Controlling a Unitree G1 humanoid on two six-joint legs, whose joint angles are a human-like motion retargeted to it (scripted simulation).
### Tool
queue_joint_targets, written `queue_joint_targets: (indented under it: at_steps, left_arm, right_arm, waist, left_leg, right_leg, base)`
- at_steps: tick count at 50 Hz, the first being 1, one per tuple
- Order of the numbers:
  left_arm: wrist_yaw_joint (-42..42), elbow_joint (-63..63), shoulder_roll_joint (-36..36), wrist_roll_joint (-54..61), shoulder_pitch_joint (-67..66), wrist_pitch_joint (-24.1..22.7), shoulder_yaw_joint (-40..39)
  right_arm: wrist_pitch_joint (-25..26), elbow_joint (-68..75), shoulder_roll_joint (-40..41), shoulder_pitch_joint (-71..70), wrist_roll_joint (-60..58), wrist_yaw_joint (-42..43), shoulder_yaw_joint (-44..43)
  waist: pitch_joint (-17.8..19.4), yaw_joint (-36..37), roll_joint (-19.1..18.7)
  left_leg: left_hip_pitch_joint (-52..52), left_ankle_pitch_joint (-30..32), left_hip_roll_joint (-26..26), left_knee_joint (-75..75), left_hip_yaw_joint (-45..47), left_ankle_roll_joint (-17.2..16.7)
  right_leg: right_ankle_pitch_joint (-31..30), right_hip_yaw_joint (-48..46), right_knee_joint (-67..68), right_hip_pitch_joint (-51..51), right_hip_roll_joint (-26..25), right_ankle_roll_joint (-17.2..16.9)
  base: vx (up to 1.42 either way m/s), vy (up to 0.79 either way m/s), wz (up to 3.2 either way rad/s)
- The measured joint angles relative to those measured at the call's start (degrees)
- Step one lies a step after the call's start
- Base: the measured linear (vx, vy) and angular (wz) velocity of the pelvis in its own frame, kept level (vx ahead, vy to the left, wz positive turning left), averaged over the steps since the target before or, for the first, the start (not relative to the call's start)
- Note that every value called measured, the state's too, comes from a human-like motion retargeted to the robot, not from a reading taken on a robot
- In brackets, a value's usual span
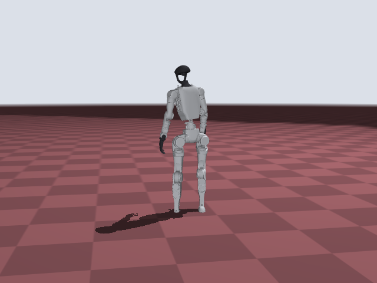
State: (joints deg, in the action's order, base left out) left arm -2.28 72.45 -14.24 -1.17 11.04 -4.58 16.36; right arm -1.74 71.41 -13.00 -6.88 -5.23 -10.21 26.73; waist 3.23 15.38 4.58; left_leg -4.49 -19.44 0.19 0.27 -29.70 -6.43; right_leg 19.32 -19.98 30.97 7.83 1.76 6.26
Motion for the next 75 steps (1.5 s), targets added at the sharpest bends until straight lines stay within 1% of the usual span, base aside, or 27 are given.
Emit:
queue_joint_targets:
  at_steps: [3,5,7,8,10,12,14,17,19,24,27,31,35,38,40,43,45,46,50,54,62,68,75]
  left_arm:
    - [0.4,-0.3,0.7,0.6,2.1,0.2,0.9]
    - [0.6,-0.3,1.3,0.7,3.1,0.5,1.6]
    - [0.6,0.1,2.0,0.6,3.5,0.8,2.3]
    - [0.6,0.4,2.3,0.4,3.6,1.0,2.6]
    - [0.5,1.0,2.9,0.1,3.5,1.3,2.9]
    - [0.4,1.8,3.4,-0.3,3.0,1.4,2.9]
    - [0.1,2.6,3.8,-0.6,2.3,1.5,2.8]
    - [-0.4,3.3,4.4,-1.3,1.3,1.3,2.4]
    - [-0.8,3.5,4.8,-1.9,0.7,1.1,2.0]
    - [-1.1,3.0,5.2,-3.2,-0.9,0.5,1.8]
    - [-0.8,2.2,5.0,-3.8,-1.4,0.1,2.0]
    - [-0.4,1.1,4.6,-4.1,-1.6,-0.2,2.0]
    - [0.0,0.3,3.9,-4.0,-1.6,-0.2,1.9]
    - [0.2,0.1,3.7,-3.9,-1.7,0.0,1.6]
    - [0.3,0.1,4.0,-3.9,-2.0,0.1,1.6]
    - [0.3,0.2,4.1,-3.9,-2.2,0.4,1.3]
    - [0.3,0.2,3.8,-3.8,-2.2,0.7,1.0]
    - [0.3,0.3,3.7,-3.9,-2.1,0.8,0.9]
    - [0.2,0.5,2.6,-3.8,-1.9,1.0,0.3]
    - [0.0,0.9,1.8,-3.6,-2.2,1.2,0.0]
    - [0.4,1.2,2.2,-2.6,-2.3,1.3,-0.3]
    - [1.1,1.3,2.8,-1.6,-1.7,1.3,-0.4]
    - [1.8,1.8,3.5,-0.2,-0.8,1.3,-0.4]
  right_arm:
    - [0.7,2.1,-1.1,-1.2,0.1,0.0,0.2]
    - [1.0,3.2,-2.0,-2.3,0.0,0.3,0.0]
    - [1.1,3.8,-3.0,-3.4,-0.1,1.0,-0.4]
    - [1.1,3.9,-3.5,-4.0,-0.2,1.5,-0.6]
    - [0.8,3.7,-4.3,-5.1,-0.6,2.5,-1.0]
    - [0.3,2.9,-4.6,-6.2,-1.0,3.5,-1.3]
    - [-0.2,1.8,-4.5,-7.0,-1.4,4.3,-1.6]
    - [-1.0,0.0,-4.0,-7.8,-2.2,5.1,-1.8]
    - [-1.4,-1.3,-3.5,-8.2,-2.9,5.2,-1.6]
    - [-1.8,-3.4,-1.9,-7.8,-4.0,4.8,-0.9]
    - [-1.8,-3.7,-1.0,-7.0,-4.4,4.2,-0.5]
    - [-1.4,-3.0,-0.3,-6.0,-4.5,3.5,-0.2]
    - [-1.0,-1.9,-0.3,-5.4,-4.5,3.3,-0.3]
    - [-0.8,-1.2,-0.5,-5.1,-4.3,3.6,-0.4]
    - [-0.6,-0.8,-0.5,-4.7,-4.2,3.8,-0.5]
    - [-0.4,-0.4,-0.2,-4.3,-4.1,4.1,-0.7]
    - [-0.3,-0.2,0.2,-4.2,-4.0,4.2,-0.7]
    - [-0.3,-0.2,0.4,-4.2,-4.0,4.2,-0.6]
    - [0.0,-0.1,1.3,-3.9,-3.7,4.0,-0.5]
    - [0.2,0.1,1.7,-3.3,-3.4,3.7,-0.5]
    - [0.2,0.6,1.9,-2.9,-2.6,4.2,-0.7]
    - [0.1,1.1,1.9,-3.1,-2.1,5.5,-1.3]
    - [0.0,1.5,1.9,-3.6,-1.9,6.8,-1.7]
  waist:
    - [0.8,2.2,-1.0]
    - [1.1,3.0,-1.5]
    - [1.5,2.9,-1.6]
    - [1.7,2.5,-1.5]
    - [1.9,1.9,-1.4]
    - [1.9,1.4,-1.7]
    - [1.7,0.7,-2.4]
    - [1.0,-0.6,-3.8]
    - [0.2,-1.9,-5.1]
    - [-0.9,-4.2,-7.7]
    - [-1.0,-5.4,-8.7]
    - [-0.6,-6.8,-9.2]
    - [0.5,-8.0,-8.8]
    - [1.5,-9.0,-7.5]
    - [2.2,-9.8,-6.3]
    - [2.5,-10.9,-4.4]
    - [2.4,-11.3,-3.4]
    - [2.4,-11.3,-3.1]
    - [1.9,-10.9,-2.1]
    - [1.5,-9.8,-1.4]
    - [1.8,-7.5,-0.5]
    - [2.7,-6.3,-0.9]
    - [3.5,-5.5,-2.5]
  left_leg:
    - [2.7,2.3,-0.7,-0.3,-1.1,-2.2]
    - [4.6,4.2,-0.9,0.4,2.5,-2.7]
    - [6.6,5.9,-0.4,2.8,12.4,-0.8]
    - [7.6,6.1,0.0,4.5,18.5,0.9]
    - [9.3,5.3,0.6,8.5,28.1,3.8]
    - [10.9,3.6,0.8,12.3,32.6,5.1]
    - [12.3,2.0,1.1,15.3,34.7,5.5]
    - [13.9,0.0,1.3,17.7,35.4,5.7]
    - [14.4,-1.2,1.5,17.9,34.9,5.8]
    - [13.9,-2.2,0.9,16.3,33.2,6.4]
    - [12.6,-2.1,0.0,14.7,32.2,7.0]
    - [10.4,-1.5,-2.0,12.1,30.8,8.0]
    - [7.8,-0.3,-4.9,9.4,29.4,9.0]
    - [6.2,1.3,-7.9,7.5,28.1,9.7]
    - [5.8,2.4,-10.1,7.2,26.9,9.9]
    - [5.6,3.5,-12.5,6.6,25.5,10.2]
    - [5.6,3.9,-13.4,6.3,25.1,10.3]
    - [5.7,4.0,-13.5,6.2,25.0,10.4]
    - [6.3,4.3,-13.3,6.1,24.8,10.3]
    - [7.1,3.9,-12.3,7.0,24.8,9.9]
    - [9.3,1.2,-9.3,12.4,24.7,8.8]
    - [12.1,-1.8,-6.6,19.8,24.4,7.4]
    - [15.8,-4.9,-3.2,28.8,24.8,6.2]
  right_leg:
    - [0.0,-4.1,0.1,0.6,2.1,0.5]
    - [0.0,-7.3,0.3,0.7,4.0,0.6]
    - [0.0,-11.0,0.8,0.6,6.7,0.4]
    - [0.0,-12.7,1.1,0.5,8.2,0.2]
    - [0.0,-15.0,1.7,0.3,10.7,-0.2]
    - [0.0,-16.1,2.4,0.3,12.2,-0.4]
    - [-0.1,-16.9,3.0,0.2,13.0,-0.4]
    - [-0.4,-17.7,3.3,-0.1,13.1,-0.2]
    - [-0.8,-17.8,2.6,-0.4,12.4,0.0]
    - [-2.3,-17.6,2.3,-1.5,12.1,0.7]
    - [-3.2,-16.9,3.3,-2.0,12.9,1.0]
    - [-4.5,-14.6,7.0,-1.8,15.3,1.1]
    - [-6.1,-9.7,12.6,0.0,18.5,-0.1]
    - [-5.6,-2.4,16.5,2.9,19.8,-3.0]
    - [-1.9,3.6,17.6,4.8,19.2,-5.1]
    - [7.2,12.5,17.9,7.7,17.2,-7.3]
    - [10.4,15.9,17.9,9.1,16.5,-8.0]
    - [10.9,16.8,17.6,9.5,16.3,-8.2]
    - [11.2,18.3,15.5,10.2,15.4,-8.8]
    - [11.0,17.7,12.9,9.5,14.4,-8.9]
    - [10.8,15.1,8.8,7.1,11.7,-8.6]
    - [10.3,13.2,6.4,5.3,8.8,-8.2]
    - [9.3,11.6,3.9,3.9,5.2,-7.6]
  base:
    - [-0.04,0.02,2.0]
    - [-0.04,0.06,2.23]
    - [-0.04,0.1,2.46]
    - [-0.04,0.12,2.35]
    - [-0.04,0.13,1.97]
    - [-0.04,0.14,1.41]
    - [-0.03,0.15,1.12]
    - [-0.01,0.15,0.92]
    - [0.02,0.16,0.77]
    - [0.02,0.16,0.65]
    - [0.02,0.16,0.57]
    - [0.02,0.16,0.51]
    - [0.0,0.13,0.5]
    - [-0.03,0.07,0.67]
    - [-0.07,0.01,0.83]
    - [-0.03,0.0,0.62]
    - [-0.01,-0.01,0.28]
    - [0.0,0.0,0.0]
    - [0.0,-0.02,0.0]
    - [-0.02,-0.08,-0.06]
    - [-0.01,-0.12,-0.1]
    - [-0.01,-0.13,-0.09]
    - [0.01,-0.1,-0.1]
